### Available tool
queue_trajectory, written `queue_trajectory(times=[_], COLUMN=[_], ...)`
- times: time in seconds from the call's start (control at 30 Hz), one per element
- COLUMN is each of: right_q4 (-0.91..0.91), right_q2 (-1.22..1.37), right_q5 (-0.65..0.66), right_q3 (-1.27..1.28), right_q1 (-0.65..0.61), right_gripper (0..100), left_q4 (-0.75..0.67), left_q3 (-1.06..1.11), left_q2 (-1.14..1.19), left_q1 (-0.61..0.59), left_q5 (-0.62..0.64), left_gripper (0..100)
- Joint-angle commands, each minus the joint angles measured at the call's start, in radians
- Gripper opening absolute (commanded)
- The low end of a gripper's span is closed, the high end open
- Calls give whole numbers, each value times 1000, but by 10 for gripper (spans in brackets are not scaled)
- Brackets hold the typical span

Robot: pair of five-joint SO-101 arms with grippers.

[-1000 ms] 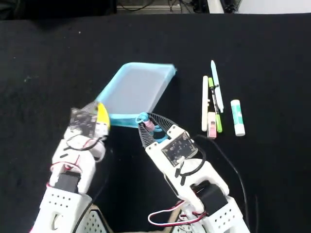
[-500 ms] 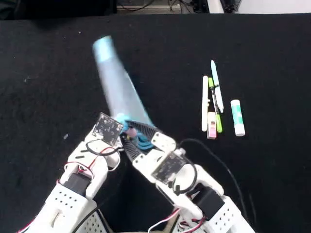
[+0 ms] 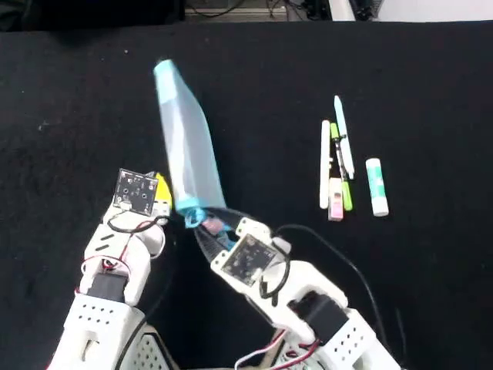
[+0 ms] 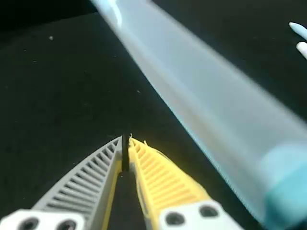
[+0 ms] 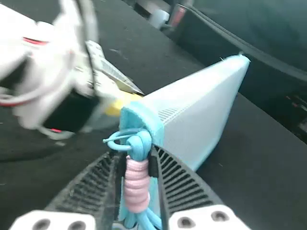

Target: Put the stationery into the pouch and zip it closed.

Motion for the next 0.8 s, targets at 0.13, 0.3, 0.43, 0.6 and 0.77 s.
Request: queue_trajectory(times=[0.13,0.3,0.43,0.6,0.77], right_q4=[0,-25,-63,-63,-64], right_q2=[-127,-128,-127,-127,-127], right_q5=[3,3,3,3,3], right_q3=[-27,5,25,25,25], right_q1=[71,21,17,17,17], right_gripper=[11,11,11,11,11], left_q4=[-12,97,327,463,578], left_q3=[-21,-87,-240,-346,-430], left_q2=[-17,-17,-17,-17,-17], left_q1=[-15,-15,-56,-91,-81], left_q5=[-2,-3,3,-2,-2], left_gripper=[30,30,30,30,30])
